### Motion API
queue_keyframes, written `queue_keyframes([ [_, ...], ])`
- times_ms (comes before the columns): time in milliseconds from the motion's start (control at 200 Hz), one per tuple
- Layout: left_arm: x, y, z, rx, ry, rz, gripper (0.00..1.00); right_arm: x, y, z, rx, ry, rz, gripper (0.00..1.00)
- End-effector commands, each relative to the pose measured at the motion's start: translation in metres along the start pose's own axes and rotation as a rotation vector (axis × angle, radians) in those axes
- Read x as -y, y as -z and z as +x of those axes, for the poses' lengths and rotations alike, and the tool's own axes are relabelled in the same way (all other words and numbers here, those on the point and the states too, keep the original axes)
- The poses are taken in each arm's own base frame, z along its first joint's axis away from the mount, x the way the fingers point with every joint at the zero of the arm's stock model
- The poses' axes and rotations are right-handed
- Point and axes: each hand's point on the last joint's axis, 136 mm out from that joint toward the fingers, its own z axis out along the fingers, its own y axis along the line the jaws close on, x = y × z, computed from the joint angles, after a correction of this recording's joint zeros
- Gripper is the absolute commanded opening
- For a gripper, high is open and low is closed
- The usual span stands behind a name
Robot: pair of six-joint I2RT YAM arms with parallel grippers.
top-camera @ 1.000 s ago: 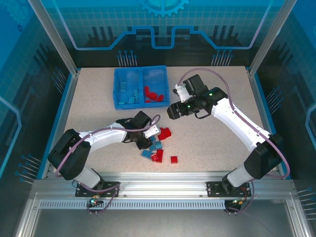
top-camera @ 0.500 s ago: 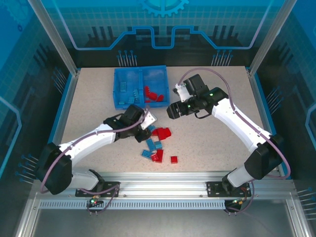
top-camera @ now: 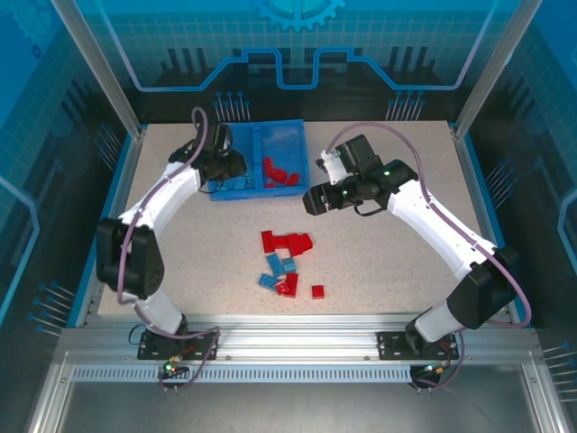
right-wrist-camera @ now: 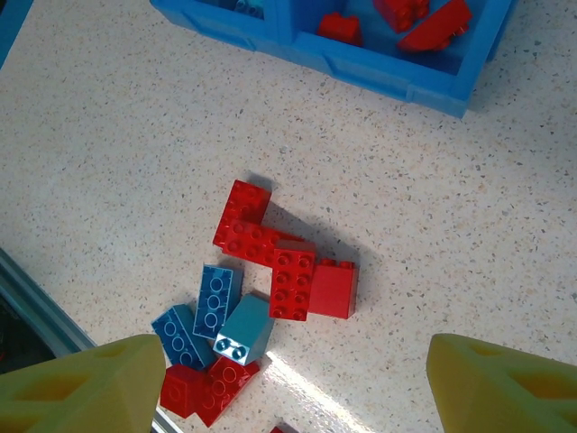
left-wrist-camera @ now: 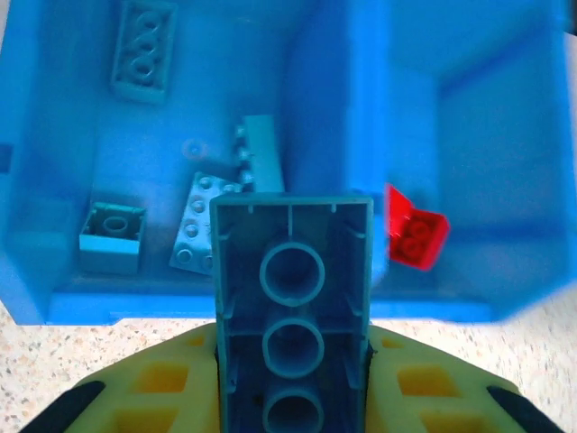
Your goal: Sort the legos into containers by color
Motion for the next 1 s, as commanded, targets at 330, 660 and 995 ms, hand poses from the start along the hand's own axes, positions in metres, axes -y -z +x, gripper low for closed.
queue_keyframes([
  [330, -0.039, -0.068, -0.019, -0.141, 0.193, -0.289, 0.26, 0.002, 0.02, 0.002, 0.04, -0.028, 0.015, 0.78],
  [660, -0.028, -0.077, -0.036, -0.138, 0.15, -0.274, 0.42, 0.002, 0.024, 0.003, 0.051, -0.033, 0.019, 0.78],
  [995, -0.01, -0.04, -0.06, -0.061, 0.102, -0.212, 0.58, 0.002, 0.016, 0.01, 0.026, -0.045, 0.003, 0.78],
])
